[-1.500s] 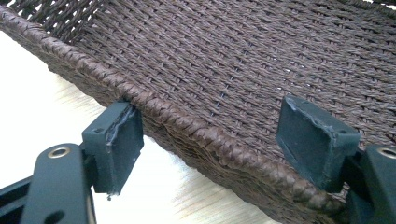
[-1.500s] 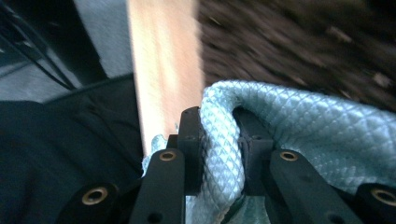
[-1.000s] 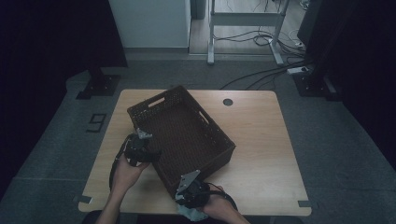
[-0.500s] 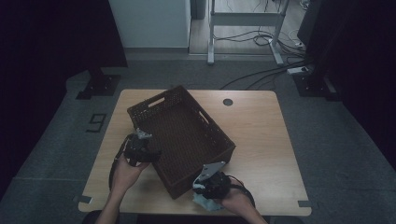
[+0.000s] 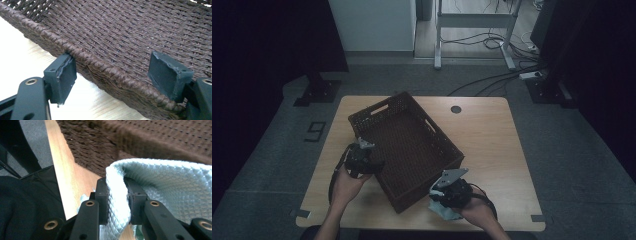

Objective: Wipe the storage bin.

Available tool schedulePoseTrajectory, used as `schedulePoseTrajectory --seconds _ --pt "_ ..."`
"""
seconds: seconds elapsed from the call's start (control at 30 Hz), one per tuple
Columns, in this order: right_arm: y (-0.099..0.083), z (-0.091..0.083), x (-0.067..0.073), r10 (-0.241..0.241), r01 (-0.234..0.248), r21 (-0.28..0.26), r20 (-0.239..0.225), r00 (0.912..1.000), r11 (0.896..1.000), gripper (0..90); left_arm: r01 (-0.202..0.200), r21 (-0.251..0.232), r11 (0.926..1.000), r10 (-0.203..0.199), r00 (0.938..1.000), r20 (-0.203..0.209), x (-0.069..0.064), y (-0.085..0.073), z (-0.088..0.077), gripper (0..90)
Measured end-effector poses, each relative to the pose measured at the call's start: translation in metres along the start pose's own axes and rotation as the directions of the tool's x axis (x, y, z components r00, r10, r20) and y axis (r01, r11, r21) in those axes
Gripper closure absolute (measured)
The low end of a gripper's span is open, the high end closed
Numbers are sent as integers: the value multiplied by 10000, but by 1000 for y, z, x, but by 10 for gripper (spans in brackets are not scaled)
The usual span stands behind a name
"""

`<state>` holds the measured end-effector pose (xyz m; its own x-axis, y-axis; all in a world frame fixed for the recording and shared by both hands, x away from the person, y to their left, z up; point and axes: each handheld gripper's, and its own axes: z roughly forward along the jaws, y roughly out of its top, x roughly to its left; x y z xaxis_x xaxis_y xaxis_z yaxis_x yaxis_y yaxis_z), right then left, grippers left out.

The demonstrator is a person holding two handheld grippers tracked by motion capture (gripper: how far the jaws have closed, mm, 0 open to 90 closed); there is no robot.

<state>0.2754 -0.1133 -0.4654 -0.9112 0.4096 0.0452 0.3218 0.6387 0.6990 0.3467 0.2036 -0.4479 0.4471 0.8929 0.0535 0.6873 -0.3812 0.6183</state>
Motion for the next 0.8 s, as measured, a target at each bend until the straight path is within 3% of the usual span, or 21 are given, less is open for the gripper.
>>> schedulePoseTrajectory --seconds 0.47,0.67,0.8 --pt "-10 -39 -23 518 -498 -255 885 9947 9984 736 19 -13 10000 -19 10000 -8 0 0 0 230" --pt "-20 -52 -36 904 -863 -362 1342 9868 9956 735 20 -13 10000 -20 10000 -8 0 0 0 229" --pt "-29 -66 -50 1306 -1242 -459 1832 9744 9912 736 20 -16 10000 -20 10000 -10 0 0 0 230"
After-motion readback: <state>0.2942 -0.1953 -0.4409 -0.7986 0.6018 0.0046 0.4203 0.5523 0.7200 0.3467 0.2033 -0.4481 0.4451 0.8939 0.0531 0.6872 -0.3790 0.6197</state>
